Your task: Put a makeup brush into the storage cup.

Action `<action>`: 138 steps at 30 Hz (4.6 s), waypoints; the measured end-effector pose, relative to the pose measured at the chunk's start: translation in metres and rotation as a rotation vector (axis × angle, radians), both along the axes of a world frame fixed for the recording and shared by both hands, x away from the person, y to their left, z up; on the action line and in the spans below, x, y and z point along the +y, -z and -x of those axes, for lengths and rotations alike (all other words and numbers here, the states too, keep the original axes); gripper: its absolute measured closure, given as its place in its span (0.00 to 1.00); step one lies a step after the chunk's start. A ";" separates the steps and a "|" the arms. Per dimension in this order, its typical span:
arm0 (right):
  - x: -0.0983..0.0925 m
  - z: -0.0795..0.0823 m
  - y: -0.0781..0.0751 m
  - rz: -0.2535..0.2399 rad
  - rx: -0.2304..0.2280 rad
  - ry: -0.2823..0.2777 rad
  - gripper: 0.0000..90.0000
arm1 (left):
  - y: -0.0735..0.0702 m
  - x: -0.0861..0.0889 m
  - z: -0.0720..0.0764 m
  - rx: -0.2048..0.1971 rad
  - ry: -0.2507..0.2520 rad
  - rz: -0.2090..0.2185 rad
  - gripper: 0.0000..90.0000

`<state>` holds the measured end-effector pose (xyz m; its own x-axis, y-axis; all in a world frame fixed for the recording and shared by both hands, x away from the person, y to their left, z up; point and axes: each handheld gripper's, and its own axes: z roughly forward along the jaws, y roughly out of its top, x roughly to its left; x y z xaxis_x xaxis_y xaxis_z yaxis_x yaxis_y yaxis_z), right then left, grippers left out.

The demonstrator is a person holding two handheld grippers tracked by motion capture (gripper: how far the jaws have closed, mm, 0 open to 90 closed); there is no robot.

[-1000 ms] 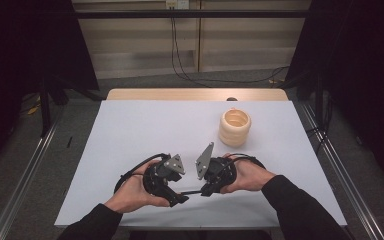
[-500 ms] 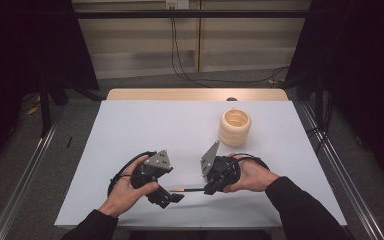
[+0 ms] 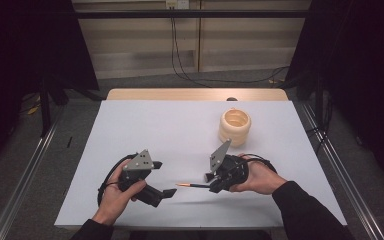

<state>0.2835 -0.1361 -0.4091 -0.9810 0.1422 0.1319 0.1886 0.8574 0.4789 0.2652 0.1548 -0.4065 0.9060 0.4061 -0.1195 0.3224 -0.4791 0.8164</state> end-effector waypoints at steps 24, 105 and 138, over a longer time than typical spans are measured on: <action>-0.029 0.012 0.004 -0.185 -0.059 0.164 0.94 | 0.004 0.013 0.008 -0.034 -0.076 0.101 0.03; -0.041 0.036 0.016 -0.728 -0.155 0.336 0.94 | -0.014 -0.018 0.018 -0.092 -0.071 0.299 0.03; -0.039 0.036 0.016 -0.726 -0.159 0.328 0.94 | -0.037 -0.060 0.008 -0.086 -0.021 0.310 0.41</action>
<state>0.2476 -0.1752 -0.4249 -0.9192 0.3579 0.1644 0.2592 0.2355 0.9367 0.2576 0.0945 -0.3696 0.9097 0.3815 -0.1642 0.2537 -0.1974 0.9469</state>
